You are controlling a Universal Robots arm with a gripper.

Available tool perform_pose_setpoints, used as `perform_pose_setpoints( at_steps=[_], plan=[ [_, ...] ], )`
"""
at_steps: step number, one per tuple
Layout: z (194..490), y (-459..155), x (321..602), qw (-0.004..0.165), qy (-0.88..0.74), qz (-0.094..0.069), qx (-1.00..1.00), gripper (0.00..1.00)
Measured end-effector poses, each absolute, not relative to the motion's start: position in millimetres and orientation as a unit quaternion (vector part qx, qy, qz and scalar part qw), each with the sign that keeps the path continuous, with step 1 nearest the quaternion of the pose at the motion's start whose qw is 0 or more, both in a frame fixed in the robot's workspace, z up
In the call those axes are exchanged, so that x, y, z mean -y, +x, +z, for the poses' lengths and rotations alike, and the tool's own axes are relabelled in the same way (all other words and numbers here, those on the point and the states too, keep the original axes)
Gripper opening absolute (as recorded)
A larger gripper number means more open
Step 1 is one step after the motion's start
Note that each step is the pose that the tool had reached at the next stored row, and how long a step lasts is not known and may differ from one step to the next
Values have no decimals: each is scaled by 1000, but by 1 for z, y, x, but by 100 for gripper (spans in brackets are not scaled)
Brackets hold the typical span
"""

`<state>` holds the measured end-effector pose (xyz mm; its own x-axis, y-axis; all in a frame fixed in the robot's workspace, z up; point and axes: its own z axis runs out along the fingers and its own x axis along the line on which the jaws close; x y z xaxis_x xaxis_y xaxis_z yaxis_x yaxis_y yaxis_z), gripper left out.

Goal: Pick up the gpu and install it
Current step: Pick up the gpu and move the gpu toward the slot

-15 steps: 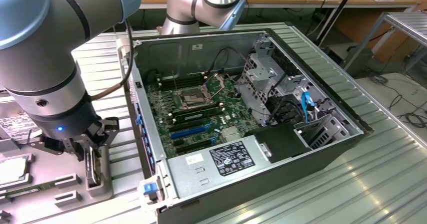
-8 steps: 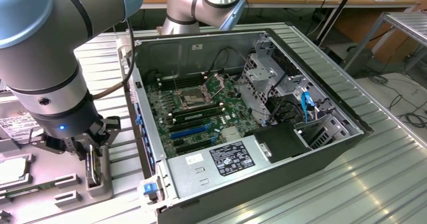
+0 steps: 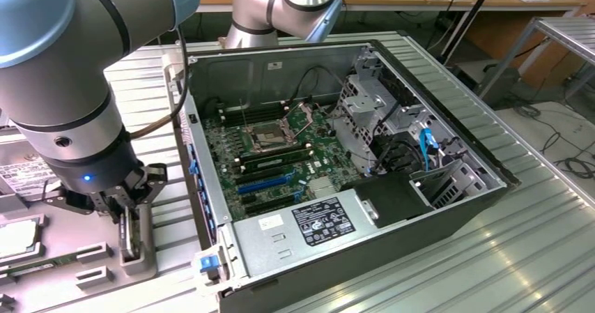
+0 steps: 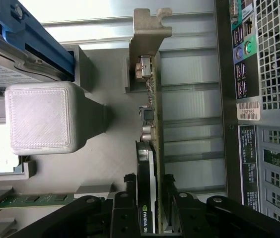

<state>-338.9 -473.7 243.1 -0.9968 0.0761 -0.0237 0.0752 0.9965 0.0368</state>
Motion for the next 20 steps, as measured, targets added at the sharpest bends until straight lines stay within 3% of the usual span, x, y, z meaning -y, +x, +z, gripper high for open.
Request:
perform_pose_setpoints(
  at_steps=[20],
  plan=[
    [247,-339,474,12,38,18,-999,27]
  ],
)
